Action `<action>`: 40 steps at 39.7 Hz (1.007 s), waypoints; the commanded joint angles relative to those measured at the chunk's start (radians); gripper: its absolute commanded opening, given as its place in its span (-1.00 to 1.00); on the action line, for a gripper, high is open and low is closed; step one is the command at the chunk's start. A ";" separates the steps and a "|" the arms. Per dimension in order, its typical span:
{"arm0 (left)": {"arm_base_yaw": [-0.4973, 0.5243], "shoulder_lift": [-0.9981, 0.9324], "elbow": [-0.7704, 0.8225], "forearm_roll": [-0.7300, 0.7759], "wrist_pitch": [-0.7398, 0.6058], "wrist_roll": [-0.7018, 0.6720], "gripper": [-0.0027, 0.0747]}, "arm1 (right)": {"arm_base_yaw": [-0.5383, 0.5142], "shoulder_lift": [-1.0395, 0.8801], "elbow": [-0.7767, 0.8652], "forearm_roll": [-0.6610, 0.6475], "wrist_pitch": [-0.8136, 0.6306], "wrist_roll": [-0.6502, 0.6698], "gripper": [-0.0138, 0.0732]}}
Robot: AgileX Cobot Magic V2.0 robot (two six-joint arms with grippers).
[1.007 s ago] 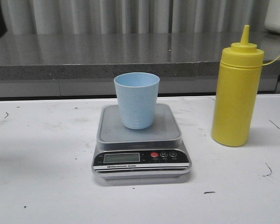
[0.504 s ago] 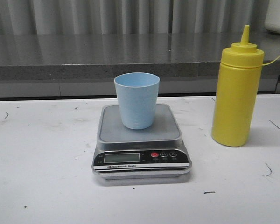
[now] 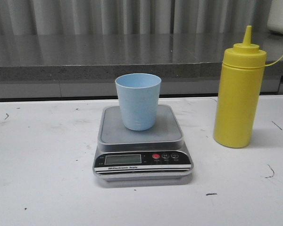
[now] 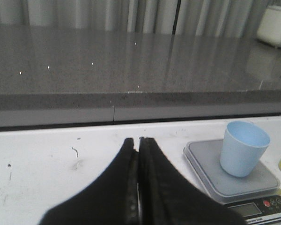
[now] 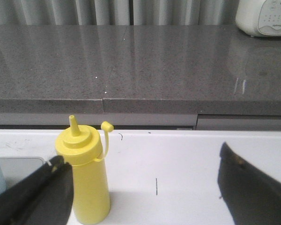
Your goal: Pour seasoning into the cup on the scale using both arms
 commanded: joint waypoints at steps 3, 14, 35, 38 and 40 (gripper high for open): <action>0.002 -0.051 -0.020 -0.007 -0.078 -0.012 -0.98 | -0.006 0.011 -0.036 0.005 -0.093 0.000 0.79; 0.002 -0.053 -0.019 -0.007 -0.078 -0.012 -0.98 | -0.002 0.149 -0.036 0.012 -0.107 -0.001 0.79; 0.002 -0.053 -0.019 -0.007 -0.078 -0.012 -0.98 | 0.256 0.761 -0.029 0.019 -0.324 -0.001 0.79; 0.002 -0.053 -0.019 -0.007 -0.078 -0.012 -0.98 | 0.311 0.819 -0.010 0.032 -0.414 0.001 0.79; 0.002 -0.053 -0.019 -0.007 -0.078 -0.012 -0.98 | 0.341 0.857 0.013 0.064 -0.498 0.003 0.79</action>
